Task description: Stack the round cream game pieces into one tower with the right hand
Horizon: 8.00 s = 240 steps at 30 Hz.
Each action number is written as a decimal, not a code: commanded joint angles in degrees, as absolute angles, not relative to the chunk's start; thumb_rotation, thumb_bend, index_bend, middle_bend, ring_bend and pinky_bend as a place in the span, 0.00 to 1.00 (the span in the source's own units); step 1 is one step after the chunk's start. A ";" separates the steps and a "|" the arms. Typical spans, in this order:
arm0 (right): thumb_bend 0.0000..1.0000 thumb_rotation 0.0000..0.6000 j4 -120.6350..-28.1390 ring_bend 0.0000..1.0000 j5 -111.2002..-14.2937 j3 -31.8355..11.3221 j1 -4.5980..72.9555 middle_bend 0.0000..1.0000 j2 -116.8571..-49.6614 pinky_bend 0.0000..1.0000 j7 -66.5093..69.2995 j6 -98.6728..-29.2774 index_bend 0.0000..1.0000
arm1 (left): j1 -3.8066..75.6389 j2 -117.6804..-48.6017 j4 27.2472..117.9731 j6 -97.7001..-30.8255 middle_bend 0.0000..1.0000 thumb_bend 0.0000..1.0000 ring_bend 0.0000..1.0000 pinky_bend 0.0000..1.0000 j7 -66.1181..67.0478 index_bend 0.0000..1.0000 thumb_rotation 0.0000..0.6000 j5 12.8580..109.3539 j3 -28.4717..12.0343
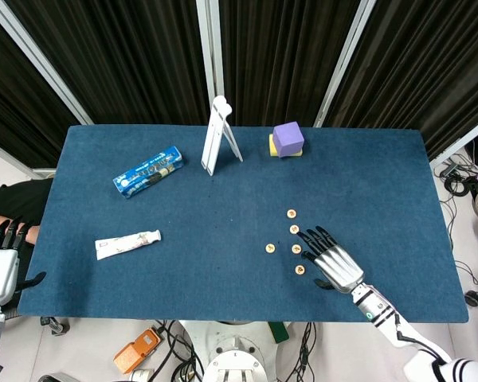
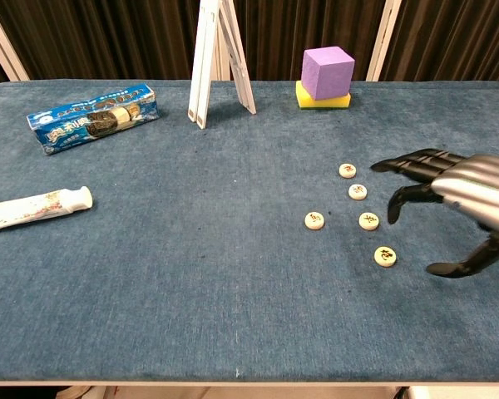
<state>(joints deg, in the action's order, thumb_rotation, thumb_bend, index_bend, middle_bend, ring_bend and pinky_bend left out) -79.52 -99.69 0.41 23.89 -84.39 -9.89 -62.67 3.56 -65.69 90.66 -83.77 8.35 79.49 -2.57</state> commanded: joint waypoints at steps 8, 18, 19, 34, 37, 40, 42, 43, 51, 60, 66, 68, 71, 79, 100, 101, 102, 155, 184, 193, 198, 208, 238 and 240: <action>0.43 1.00 -75.06 0.00 -98.16 0.97 25.73 0.06 -89.09 0.03 -8.99 -61.60 0.49 | 3.72 -66.24 88.88 -83.16 0.03 0.03 0.01 0.00 6.87 0.10 1.00 79.31 -2.83; 0.48 1.00 -73.83 0.00 -96.68 1.56 26.99 0.06 -90.42 0.03 -6.92 -60.89 0.50 | 3.78 -66.20 88.41 -82.96 0.03 0.03 0.01 0.00 6.60 0.10 1.00 79.17 -3.02; 0.48 1.00 -73.88 0.00 -96.62 1.67 27.10 0.06 -90.40 0.03 -6.70 -60.79 0.50 | 3.76 -66.18 88.40 -82.99 0.03 0.03 0.01 0.00 6.59 0.10 1.00 79.14 -3.05; 0.55 1.00 -75.57 0.00 -95.31 -0.41 29.37 0.11 -89.83 0.04 -5.69 -62.24 0.60 | 3.57 -66.31 87.78 -83.09 0.03 0.03 0.01 0.00 6.14 0.10 1.00 79.10 -3.13; 0.55 1.00 -76.99 0.00 -93.64 -2.50 31.36 0.11 -89.97 0.04 -7.15 -60.23 0.58 | 3.66 -66.38 87.75 -83.13 0.03 0.03 0.01 0.00 6.02 0.10 1.00 79.38 -3.14; 0.55 1.00 -77.67 0.00 -91.11 -4.36 33.43 0.11 -90.93 0.04 -9.79 -57.06 0.57 | 3.64 -66.37 87.68 -83.15 0.03 0.03 0.01 0.00 5.95 0.10 1.00 79.42 -3.15; 0.55 1.00 -77.35 0.00 -89.48 -5.21 34.72 0.11 -91.96 0.04 -11.34 -55.01 0.57 | 3.56 -66.38 87.60 -83.14 0.03 0.03 0.01 0.00 5.82 0.10 1.00 79.33 -3.12; 0.55 1.00 -77.15 0.00 -88.87 -5.44 35.19 0.11 -92.38 0.04 -11.87 -54.23 0.56 | 3.51 -66.39 87.56 -83.14 0.03 0.03 0.01 0.00 5.80 0.10 1.00 79.28 -3.10; 0.55 1.00 -75.03 0.00 -86.55 -6.23 37.55 0.11 -95.35 0.04 -12.90 -52.33 0.55 | 3.11 -66.38 87.10 -83.10 0.03 0.03 0.01 0.00 5.43 0.10 1.00 78.86 -2.98; 0.55 1.00 -74.66 0.00 -84.78 -5.93 38.57 0.11 -95.86 0.04 -14.50 -51.60 0.53 | 3.25 -66.38 86.90 -82.79 0.03 0.03 0.01 0.00 5.27 0.10 1.00 78.78 -3.13; 0.55 1.00 -75.46 0.00 -84.13 -5.30 38.39 0.11 -95.23 0.04 -14.94 -52.22 0.52 | 3.45 -66.53 86.70 -82.42 0.03 0.03 0.01 0.00 5.19 0.10 1.00 78.71 -3.21; 0.55 1.00 -75.49 0.00 -83.96 -5.16 38.46 0.11 -95.25 0.04 -14.98 -52.30 0.52 | 3.50 -66.56 86.67 -82.35 0.03 0.03 0.01 0.00 5.21 0.10 1.00 78.74 -3.22; 0.55 1.00 -75.45 0.00 -83.70 -4.99 38.63 0.11 -95.38 0.03 -15.21 -52.27 0.51 | 3.48 -66.57 86.66 -82.41 0.03 0.03 0.01 0.00 5.14 0.10 1.00 78.74 -3.25; 0.55 1.00 -75.09 0.00 -83.29 -4.55 38.94 0.11 -95.72 0.03 -15.48 -52.39 0.47 | 3.37 -66.50 86.61 -82.34 0.03 0.03 0.01 0.00 5.02 0.10 1.00 78.50 -3.26; 0.53 1.00 -77.28 0.00 -82.74 -3.71 36.74 0.11 -92.67 0.03 -15.63 -56.89 0.45 | 3.44 -66.64 86.14 -82.23 0.03 0.03 0.01 0.00 4.56 0.10 1.00 78.72 -3.28; 0.51 1.00 -77.73 0.00 -82.55 -3.51 36.27 0.11 -92.07 0.03 -15.95 -57.31 0.45 | 3.44 -66.64 86.12 -82.21 0.03 0.03 0.01 0.00 4.56 0.10 1.00 78.71 -3.27; 0.48 1.00 -78.20 0.00 -82.29 -3.25 35.78 0.11 -91.45 0.03 -16.19 -57.62 0.45 | 3.45 -66.65 86.12 -82.18 0.03 0.03 0.01 0.00 4.53 0.10 1.00 78.72 -3.27; 0.54 1.00 -81.76 0.00 -80.08 -5.36 39.50 0.12 -91.66 0.03 -19.68 -52.88 0.52 | 3.45 -66.20 86.91 -82.49 0.03 0.03 0.01 0.00 5.06 0.10 1.00 78.88 -3.28; 0.54 1.00 -81.06 0.00 -80.03 -3.99 40.19 0.12 -92.57 0.03 -20.29 -53.31 0.45 | 3.39 -66.52 86.14 -82.23 0.03 0.03 0.01 0.00 4.54 0.10 1.00 78.71 -3.25; 0.48 1.00 -78.99 0.00 -76.58 -5.41 38.61 0.12 -90.59 0.03 -20.26 -54.91 0.44 | 3.51 -66.65 85.91 -82.02 0.03 0.03 0.01 0.00 4.34 0.10 1.00 78.69 -3.31; 0.45 1.00 -75.75 0.00 -74.11 -5.77 38.76 0.12 -91.59 0.03 -20.05 -53.17 0.45 | 3.83 -66.81 86.07 -81.72 0.03 0.03 0.01 0.00 4.69 0.10 1.00 78.86 -3.33; 0.45 1.00 -70.80 0.00 -73.33 -6.09 39.95 0.12 -94.00 0.03 -17.99 -50.80 0.48 | 3.67 -66.17 86.88 -81.85 0.03 0.03 0.01 0.00 5.31 0.10 1.00 78.43 -3.38; 0.49 1.00 -86.46 0.00 -80.30 -4.19 39.63 0.13 -85.82 0.03 -18.34 -54.86 0.54 | 3.42 -66.18 86.84 -82.18 0.03 0.03 0.01 0.00 5.38 0.10 1.00 78.30 -3.31; 0.49 1.00 -87.27 0.00 -79.77 -3.99 39.94 0.13 -85.72 0.03 -19.85 -54.02 0.53 | 3.36 -66.22 86.89 -82.21 0.03 0.03 0.01 0.00 5.30 0.10 1.00 78.29 -3.28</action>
<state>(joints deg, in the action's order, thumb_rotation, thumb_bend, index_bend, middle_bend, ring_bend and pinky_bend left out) -86.44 -79.78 -4.40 39.69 -86.23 -18.59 -54.55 3.36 -66.22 86.88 -82.20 5.31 78.29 -3.28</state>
